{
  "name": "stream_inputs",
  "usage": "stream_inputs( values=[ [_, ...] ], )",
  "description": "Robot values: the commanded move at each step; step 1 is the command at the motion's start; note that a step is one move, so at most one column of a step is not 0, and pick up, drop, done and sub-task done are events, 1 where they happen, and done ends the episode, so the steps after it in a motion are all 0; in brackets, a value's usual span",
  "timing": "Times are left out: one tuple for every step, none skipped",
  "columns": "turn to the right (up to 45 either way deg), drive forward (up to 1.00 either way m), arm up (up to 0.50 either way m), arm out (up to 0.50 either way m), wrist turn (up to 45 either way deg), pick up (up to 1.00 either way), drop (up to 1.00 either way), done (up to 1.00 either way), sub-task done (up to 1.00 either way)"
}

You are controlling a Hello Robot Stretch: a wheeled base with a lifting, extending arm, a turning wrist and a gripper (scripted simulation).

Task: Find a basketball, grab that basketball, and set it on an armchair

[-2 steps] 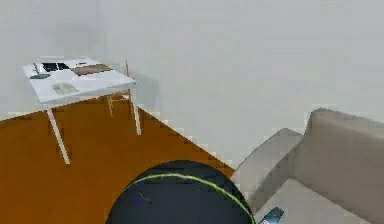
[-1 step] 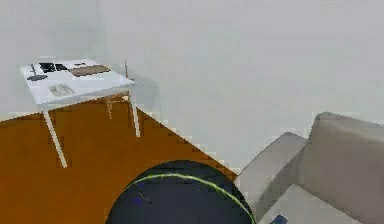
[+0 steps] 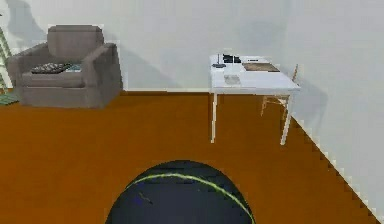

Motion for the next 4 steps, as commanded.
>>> stream_inputs(
  values=[
    [-45.0,0.0,0.0,0.0,0.0,0.0,0.0,0.0,0.0],
    [-45.0,0.0,0.0,0.0,0.0,0.0,0.0,0.0,0.0],
    [-33.0,0.0,0.0,0.0,0.0,0.0,0.0,0.0,0.0],
    [45.0,0.0,0.0,0.0,0.0,0.0,0.0,0.0,0.0]
  ],
)
